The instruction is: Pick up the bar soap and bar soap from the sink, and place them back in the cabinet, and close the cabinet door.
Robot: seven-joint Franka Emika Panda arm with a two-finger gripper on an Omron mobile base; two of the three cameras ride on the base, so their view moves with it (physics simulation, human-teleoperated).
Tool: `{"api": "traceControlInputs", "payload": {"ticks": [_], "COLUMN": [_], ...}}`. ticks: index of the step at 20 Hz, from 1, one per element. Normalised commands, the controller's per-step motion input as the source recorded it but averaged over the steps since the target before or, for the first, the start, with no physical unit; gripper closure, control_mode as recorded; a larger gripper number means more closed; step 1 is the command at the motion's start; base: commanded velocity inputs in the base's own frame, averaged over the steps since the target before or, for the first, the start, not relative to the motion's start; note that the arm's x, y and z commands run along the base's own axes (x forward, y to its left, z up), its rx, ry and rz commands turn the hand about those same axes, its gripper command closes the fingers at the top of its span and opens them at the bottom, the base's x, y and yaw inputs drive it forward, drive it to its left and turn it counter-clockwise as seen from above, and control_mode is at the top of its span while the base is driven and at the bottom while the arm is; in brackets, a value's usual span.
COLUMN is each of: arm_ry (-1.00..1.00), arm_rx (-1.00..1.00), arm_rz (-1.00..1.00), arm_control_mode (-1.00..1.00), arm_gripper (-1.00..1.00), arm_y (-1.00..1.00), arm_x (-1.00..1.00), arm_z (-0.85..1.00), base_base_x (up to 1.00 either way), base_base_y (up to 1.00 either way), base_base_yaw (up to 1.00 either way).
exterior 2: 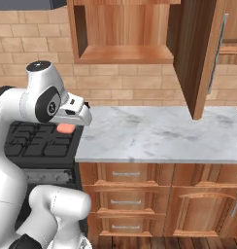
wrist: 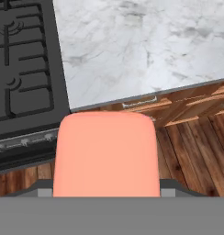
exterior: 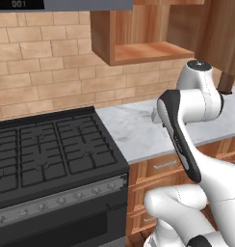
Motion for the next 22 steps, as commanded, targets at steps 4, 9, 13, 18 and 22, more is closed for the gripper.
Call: {"api": "traceControlInputs", "payload": {"ticks": [4,9,13,18,22], "arm_ry": [0.0,0.0,0.0,0.0,0.0], "arm_rx": [0.0,0.0,0.0,0.0,0.0], "arm_rz": [0.0,0.0,0.0,0.0,0.0], "arm_control_mode": [1.0,1.0,1.0,1.0,1.0], "arm_gripper": [1.0,1.0,1.0,1.0,1.0], "arm_y": [0.0,0.0,0.0,0.0,0.0], "arm_x": [0.0,0.0,0.0,0.0,0.0], "arm_z": [0.0,0.0,0.0,0.0,0.0], "base_base_x": [0.49,0.47,0.34,0.14,0.12], "base_base_y": [-0.28,-0.29,-0.24,-0.26,-0.43], "base_base_yaw": [0.25,0.21,0.11,0.01,0.0]}}
